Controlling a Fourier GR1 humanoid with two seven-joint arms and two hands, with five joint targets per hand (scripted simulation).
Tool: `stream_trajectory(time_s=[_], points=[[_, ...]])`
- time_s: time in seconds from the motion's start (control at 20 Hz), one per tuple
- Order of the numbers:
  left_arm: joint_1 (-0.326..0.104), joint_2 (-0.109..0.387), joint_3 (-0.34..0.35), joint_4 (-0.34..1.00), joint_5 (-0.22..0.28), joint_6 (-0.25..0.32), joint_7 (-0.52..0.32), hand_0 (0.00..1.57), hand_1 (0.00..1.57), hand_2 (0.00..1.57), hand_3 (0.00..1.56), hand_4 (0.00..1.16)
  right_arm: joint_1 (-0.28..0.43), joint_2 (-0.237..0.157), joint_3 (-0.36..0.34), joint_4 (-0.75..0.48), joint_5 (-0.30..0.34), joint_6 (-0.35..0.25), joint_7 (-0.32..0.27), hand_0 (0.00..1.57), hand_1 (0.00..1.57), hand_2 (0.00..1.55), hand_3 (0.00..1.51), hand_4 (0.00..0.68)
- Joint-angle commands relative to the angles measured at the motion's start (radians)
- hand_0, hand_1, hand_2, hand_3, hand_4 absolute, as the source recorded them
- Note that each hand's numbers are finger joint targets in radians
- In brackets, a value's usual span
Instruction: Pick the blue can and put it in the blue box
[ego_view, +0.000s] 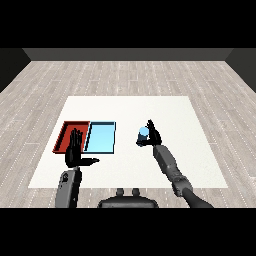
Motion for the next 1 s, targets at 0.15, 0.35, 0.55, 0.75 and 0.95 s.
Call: stream_trajectory(time_s=[0.15, 0.35, 0.55, 0.75, 0.95], points=[[-0.087, 0.033, 0.042, 0.056, 0.048, -0.030, 0.036, 0.00, 0.00, 0.00, 0.00, 0.00, -0.056, 0.012, 0.091, 0.113, -0.059, -0.027, -0.045, 0.00, 0.00, 0.00, 0.00, 0.000], [0.006, 0.031, 0.039, -0.012, 0.049, -0.037, 0.011, 0.00, 0.00, 0.00, 0.00, 0.00, -0.135, 0.012, 0.010, 0.183, -0.040, -0.007, -0.060, 0.00, 0.00, 0.00, 0.00, 0.000], [-0.015, -0.021, -0.009, 0.029, -0.019, 0.017, -0.030, 0.00, 0.00, 0.00, 0.00, 0.00, -0.097, 0.008, 0.036, 0.092, -0.042, -0.047, -0.001, 0.00, 0.00, 0.00, 0.00, 0.000], [0.008, -0.027, -0.012, 0.005, -0.010, 0.010, -0.037, 0.00, 0.00, 0.00, 0.00, 0.00, -0.122, 0.005, 0.043, 0.187, -0.020, -0.119, -0.062, 1.06, 1.06, 1.22, 1.13, 0.177], [0.017, -0.029, -0.034, -0.010, -0.013, 0.003, -0.008, 0.00, 0.00, 0.00, 0.00, 0.00, -0.167, 0.012, 0.079, 0.254, -0.019, -0.182, -0.053, 1.56, 1.56, 1.48, 1.44, 0.659]])
